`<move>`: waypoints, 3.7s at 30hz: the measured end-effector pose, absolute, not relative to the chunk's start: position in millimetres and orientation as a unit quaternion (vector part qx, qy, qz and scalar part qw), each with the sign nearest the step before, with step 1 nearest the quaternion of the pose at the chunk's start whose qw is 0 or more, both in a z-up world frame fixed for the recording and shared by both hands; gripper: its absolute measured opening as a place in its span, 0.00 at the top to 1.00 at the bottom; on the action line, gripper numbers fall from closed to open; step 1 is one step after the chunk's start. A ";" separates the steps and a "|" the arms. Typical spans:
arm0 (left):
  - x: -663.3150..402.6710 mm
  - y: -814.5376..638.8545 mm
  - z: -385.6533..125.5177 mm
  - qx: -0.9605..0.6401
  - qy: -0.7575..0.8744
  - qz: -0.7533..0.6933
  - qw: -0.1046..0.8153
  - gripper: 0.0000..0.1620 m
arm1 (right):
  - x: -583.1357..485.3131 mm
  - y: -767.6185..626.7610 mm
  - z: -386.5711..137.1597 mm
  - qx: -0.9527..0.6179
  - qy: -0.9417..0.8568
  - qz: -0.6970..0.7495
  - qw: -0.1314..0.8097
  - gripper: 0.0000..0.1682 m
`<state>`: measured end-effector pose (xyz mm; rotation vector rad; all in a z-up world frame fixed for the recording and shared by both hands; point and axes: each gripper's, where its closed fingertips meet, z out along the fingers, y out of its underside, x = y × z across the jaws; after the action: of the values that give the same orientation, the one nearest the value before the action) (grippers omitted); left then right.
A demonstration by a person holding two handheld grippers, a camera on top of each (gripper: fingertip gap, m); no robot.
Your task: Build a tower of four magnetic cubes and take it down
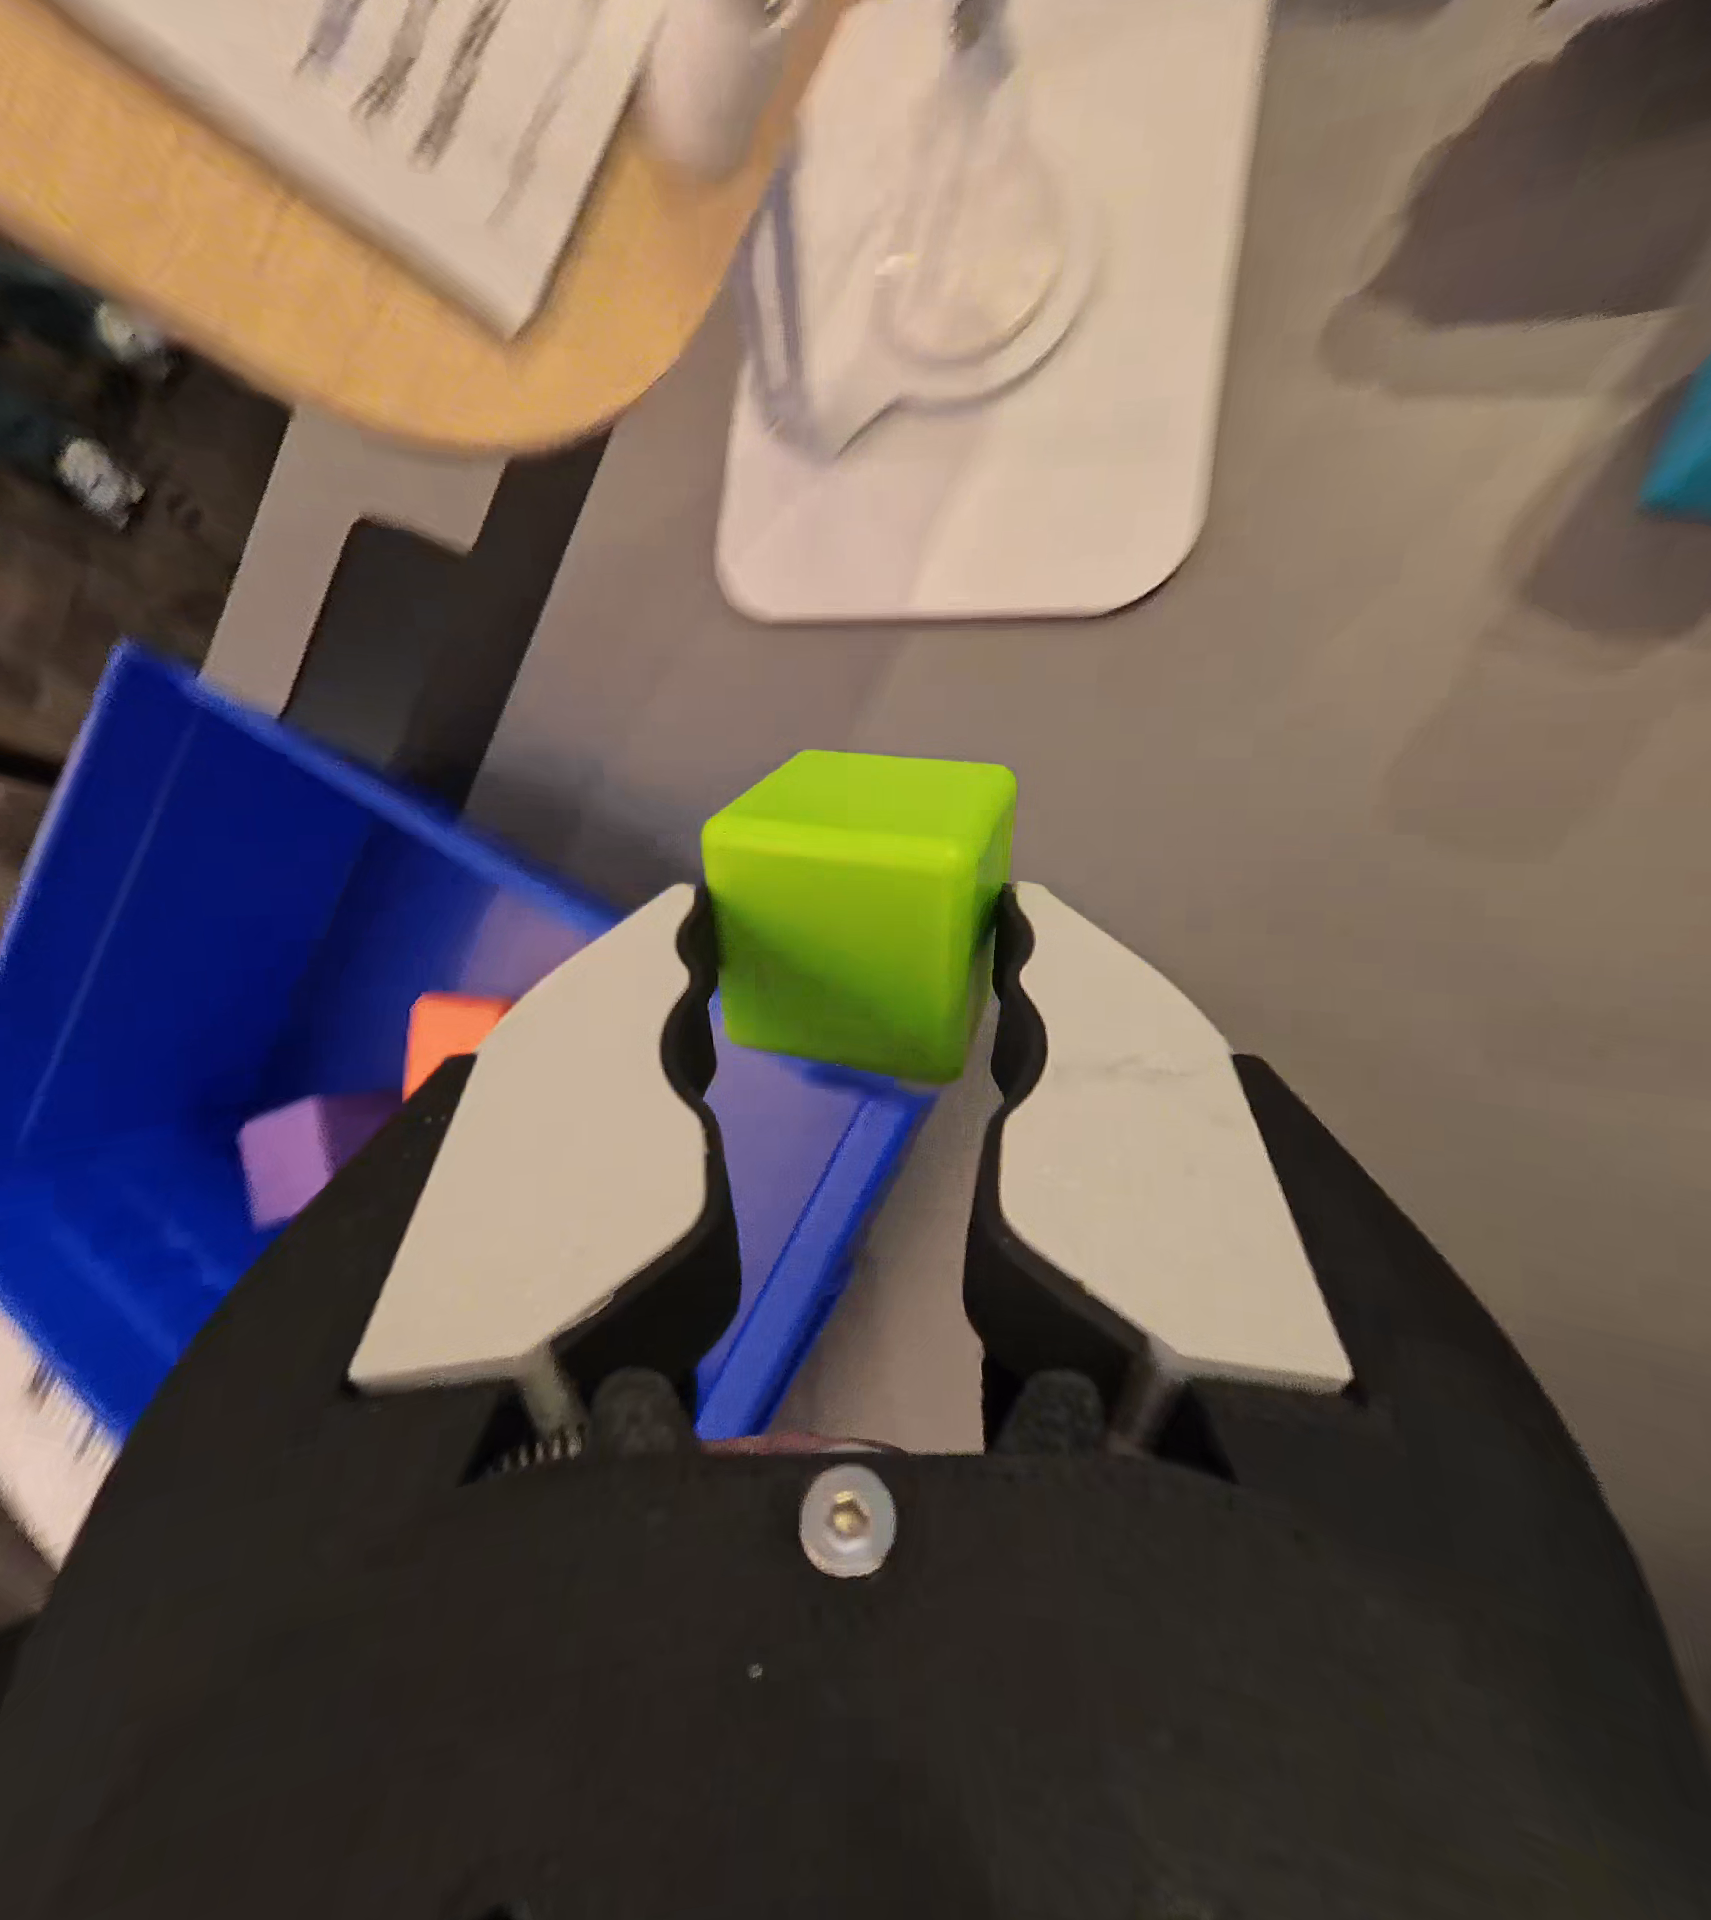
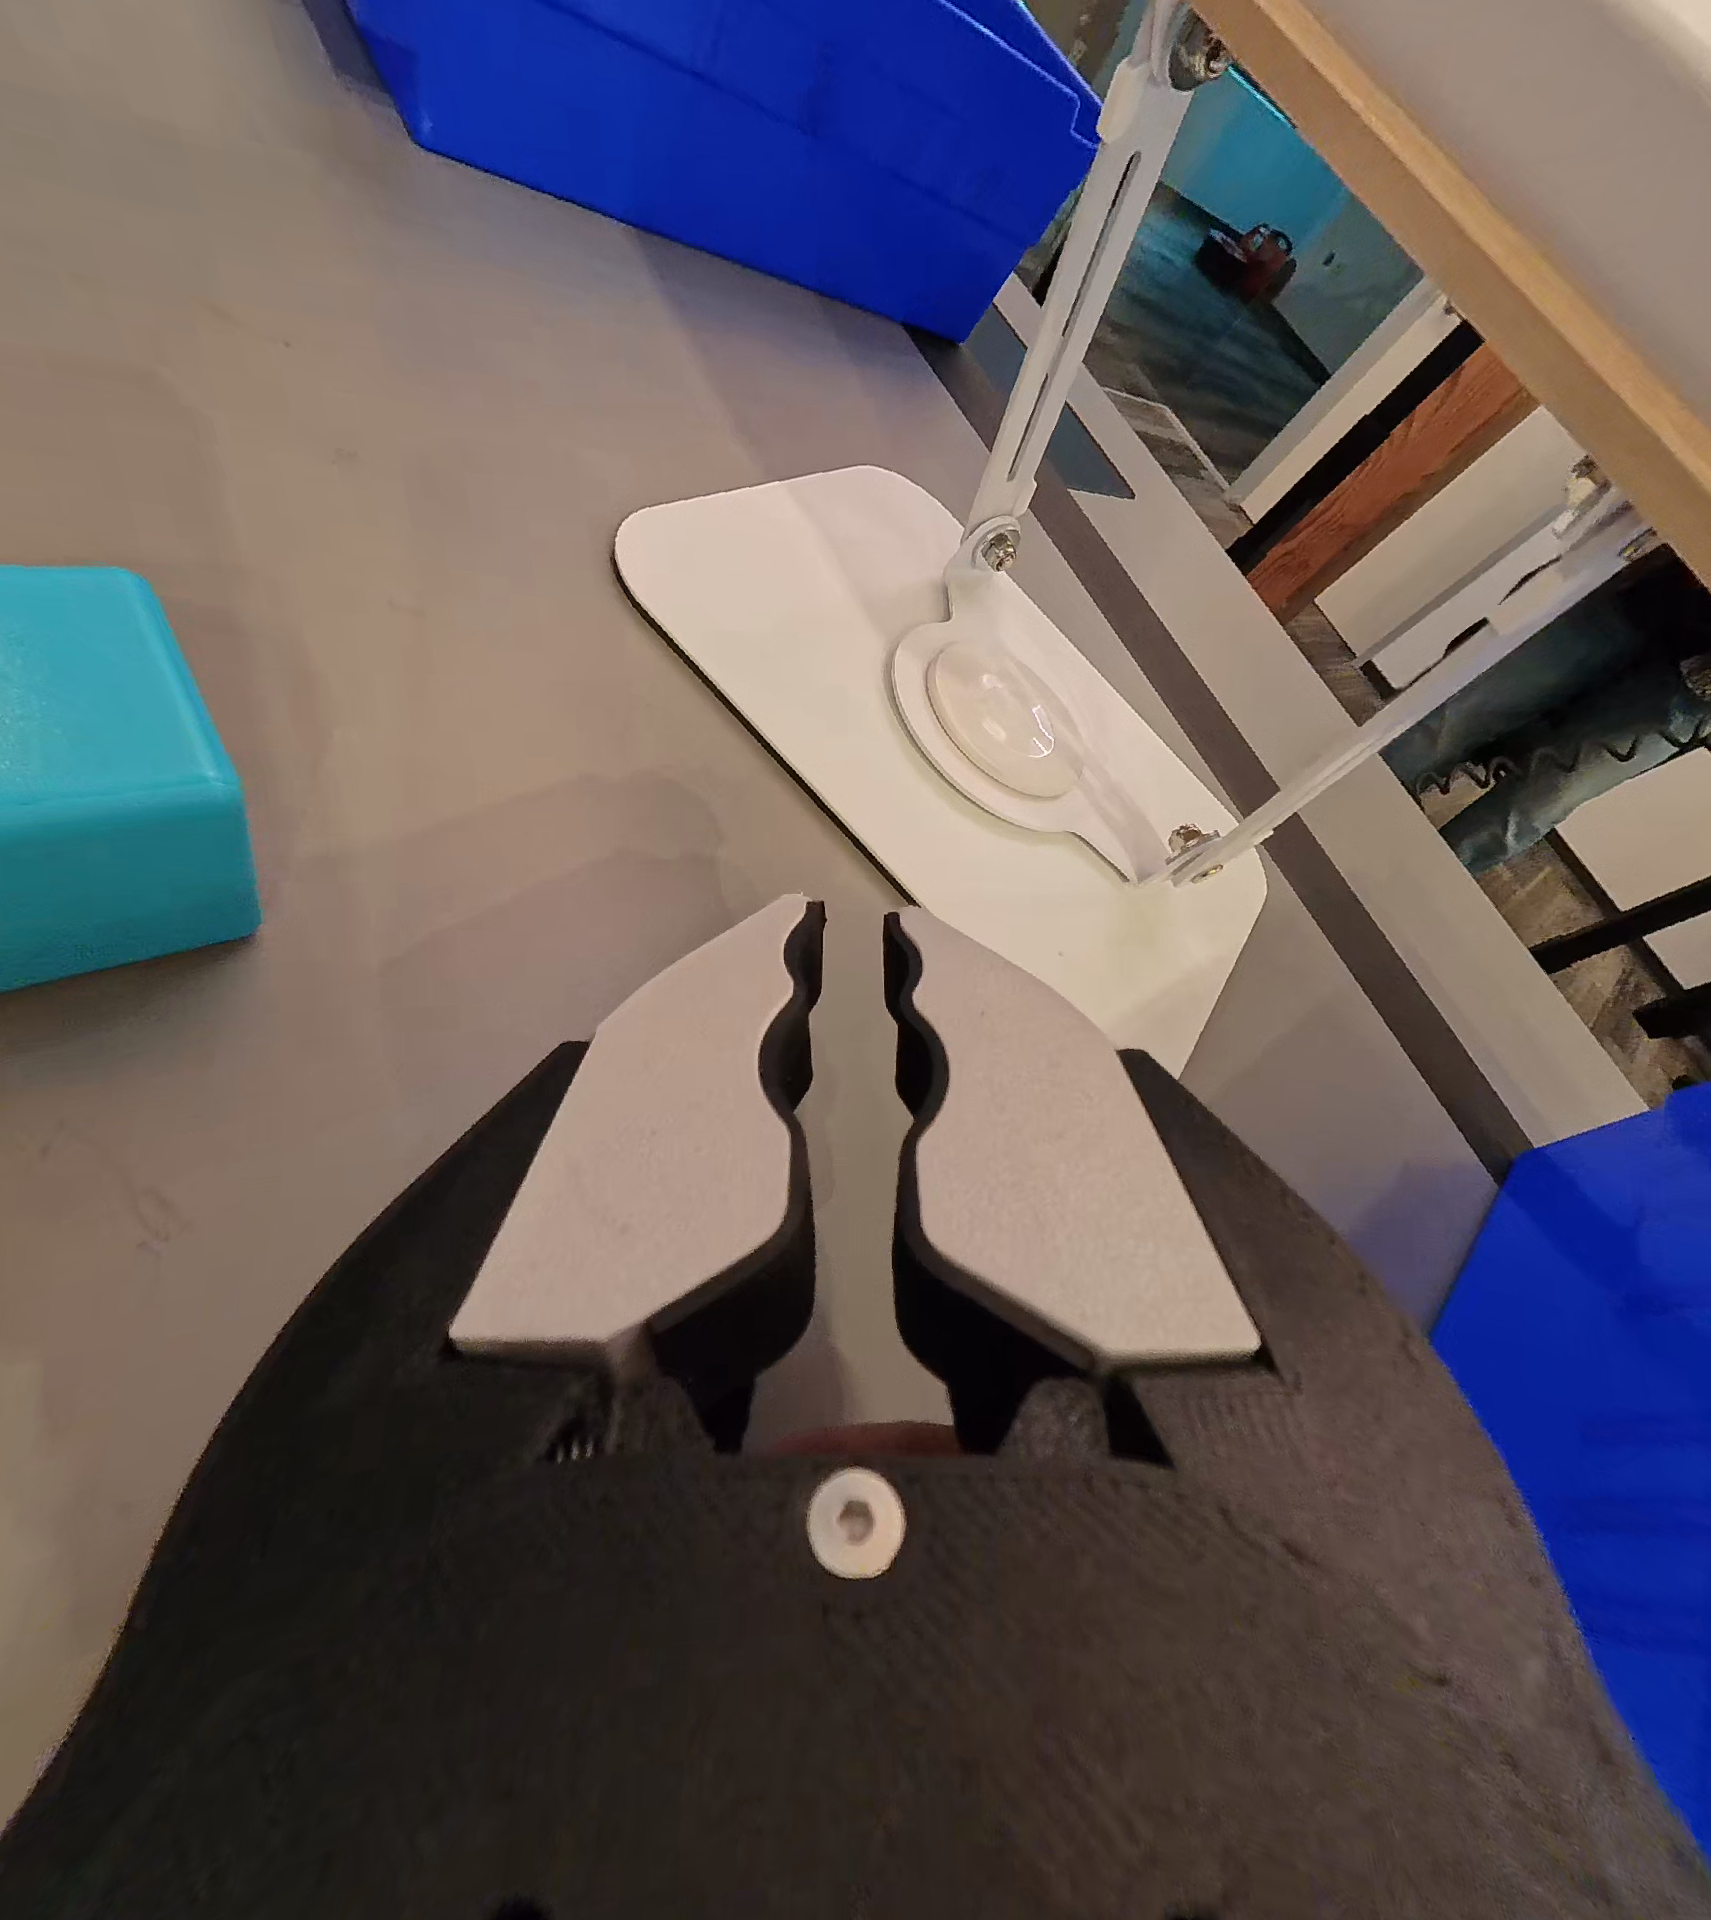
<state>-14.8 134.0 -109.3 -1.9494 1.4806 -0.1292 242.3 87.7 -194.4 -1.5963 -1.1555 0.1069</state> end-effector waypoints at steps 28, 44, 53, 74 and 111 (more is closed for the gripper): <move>180.0 3.3 -148.4 -0.611 0.473 -0.393 0.498 0.69 | 241.3 87.6 -196.4 -0.675 -0.494 0.043 0.546 0.93; 188.2 4.8 -175.5 -0.659 0.494 -0.350 0.447 0.69 | 241.1 87.2 -197.3 -0.675 -0.496 0.042 0.545 0.93; 185.9 3.1 -184.7 -0.674 0.503 -0.346 0.416 0.70 | 241.0 87.0 -197.2 -0.674 -0.496 0.041 0.545 0.93; 96.3 33.2 -112.0 -0.643 0.508 -0.265 0.508 0.63 | 240.9 86.9 -197.8 -0.674 -0.499 0.039 0.544 0.93; -115.0 285.1 -225.2 -0.806 0.568 -0.011 0.165 0.69 | 237.6 83.1 -203.7 -0.669 -0.518 0.032 0.532 0.93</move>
<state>-115.0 285.1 -225.2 -2.2981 1.6181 -0.0315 237.6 83.1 -203.7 -1.5950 -1.2359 0.0775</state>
